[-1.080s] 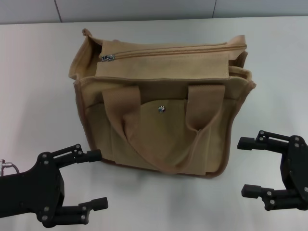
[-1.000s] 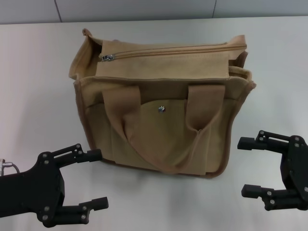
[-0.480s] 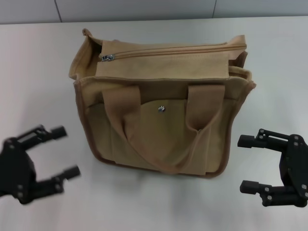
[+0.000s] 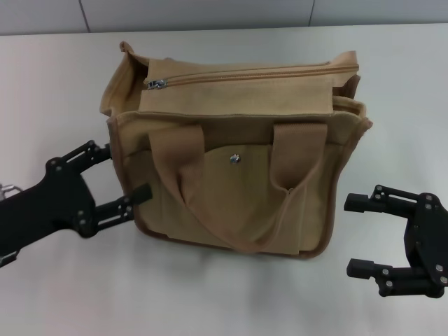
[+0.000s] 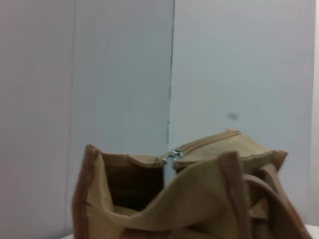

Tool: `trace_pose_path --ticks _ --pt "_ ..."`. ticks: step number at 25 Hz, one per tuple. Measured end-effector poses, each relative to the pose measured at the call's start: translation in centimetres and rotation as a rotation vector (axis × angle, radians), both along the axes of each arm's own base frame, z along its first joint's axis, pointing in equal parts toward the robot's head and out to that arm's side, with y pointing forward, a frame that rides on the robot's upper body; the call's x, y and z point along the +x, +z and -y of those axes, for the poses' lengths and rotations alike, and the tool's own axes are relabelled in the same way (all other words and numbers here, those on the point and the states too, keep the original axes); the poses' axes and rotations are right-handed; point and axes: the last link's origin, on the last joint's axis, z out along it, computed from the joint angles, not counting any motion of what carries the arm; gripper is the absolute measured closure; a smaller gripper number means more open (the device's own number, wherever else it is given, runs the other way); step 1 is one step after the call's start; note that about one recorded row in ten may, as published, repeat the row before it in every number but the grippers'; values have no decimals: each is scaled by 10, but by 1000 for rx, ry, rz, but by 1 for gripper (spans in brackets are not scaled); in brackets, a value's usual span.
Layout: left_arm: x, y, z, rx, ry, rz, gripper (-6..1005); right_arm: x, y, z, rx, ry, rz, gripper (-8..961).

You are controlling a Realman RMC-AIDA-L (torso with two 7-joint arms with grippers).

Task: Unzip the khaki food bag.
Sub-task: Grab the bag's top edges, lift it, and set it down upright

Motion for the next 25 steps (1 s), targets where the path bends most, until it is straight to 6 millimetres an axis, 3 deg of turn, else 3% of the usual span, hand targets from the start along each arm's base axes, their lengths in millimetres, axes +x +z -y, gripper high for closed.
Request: trace_pose_path --ticks 4,9,20,25 --pt "0 -5 -7 44 14 1 176 1 1 0 5 -4 -1 130" --pt "0 -9 -10 92 40 23 338 2 1 0 17 -12 -1 130" --pt "1 -10 -9 135 46 56 575 3 2 -2 35 -23 -2 130" --pt "3 -12 -10 173 32 59 768 1 7 -5 85 -34 -47 131"
